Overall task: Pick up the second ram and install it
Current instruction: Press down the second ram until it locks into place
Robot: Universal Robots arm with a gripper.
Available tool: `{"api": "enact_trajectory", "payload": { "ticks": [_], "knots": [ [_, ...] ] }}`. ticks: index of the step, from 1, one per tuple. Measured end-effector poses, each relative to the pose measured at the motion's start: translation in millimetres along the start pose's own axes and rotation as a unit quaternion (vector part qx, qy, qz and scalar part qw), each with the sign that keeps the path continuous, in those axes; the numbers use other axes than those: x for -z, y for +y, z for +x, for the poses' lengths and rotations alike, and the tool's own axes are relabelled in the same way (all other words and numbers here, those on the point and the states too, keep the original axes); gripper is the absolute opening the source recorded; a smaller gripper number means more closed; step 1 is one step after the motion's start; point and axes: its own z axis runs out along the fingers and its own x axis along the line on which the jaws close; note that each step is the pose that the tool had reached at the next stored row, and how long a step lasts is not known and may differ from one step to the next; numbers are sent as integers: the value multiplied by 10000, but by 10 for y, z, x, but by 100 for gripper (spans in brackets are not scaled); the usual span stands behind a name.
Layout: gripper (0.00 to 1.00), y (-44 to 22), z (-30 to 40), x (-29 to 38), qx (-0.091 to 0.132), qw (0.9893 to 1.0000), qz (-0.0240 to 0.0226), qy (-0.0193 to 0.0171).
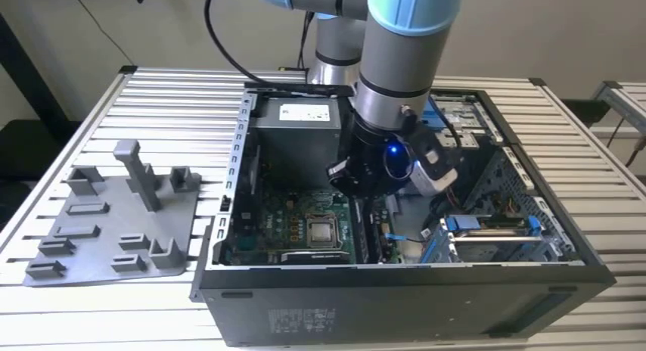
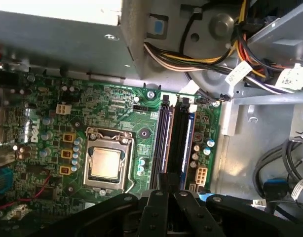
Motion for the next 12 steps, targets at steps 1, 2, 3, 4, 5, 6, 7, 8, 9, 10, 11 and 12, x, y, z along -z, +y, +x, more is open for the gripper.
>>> {"api": "enact_trajectory", "payload": {
  "ticks": [1, 2, 3, 4, 5, 6, 7, 8, 9, 10, 11, 12],
  "knots": [
    [11, 0, 0, 0, 57, 10000, -1, 0],
    [11, 0, 0, 0, 124, 9999, -2, -1],
    [11, 0, 0, 0, 195, 9998, -3, -1],
    [11, 0, 0, 0, 270, 9996, -4, -2],
    [11, 0, 0, 0, 356, 9994, -6, -2],
    [11, 0, 0, 0, 454, 9990, -7, -3],
    [11, 0, 0, 0, 544, 9985, -8, -3],
    [11, 0, 0, 0, 628, 9980, -10, -4],
    [11, 0, 0, 0, 723, 9974, -11, -5],
    [11, 0, 0, 0, 815, 9967, -13, -5],
    [11, 0, 0, 0, 908, 9959, -14, -6],
    [11, 0, 0, 0, 991, 9951, -16, -6]
  ]
}}
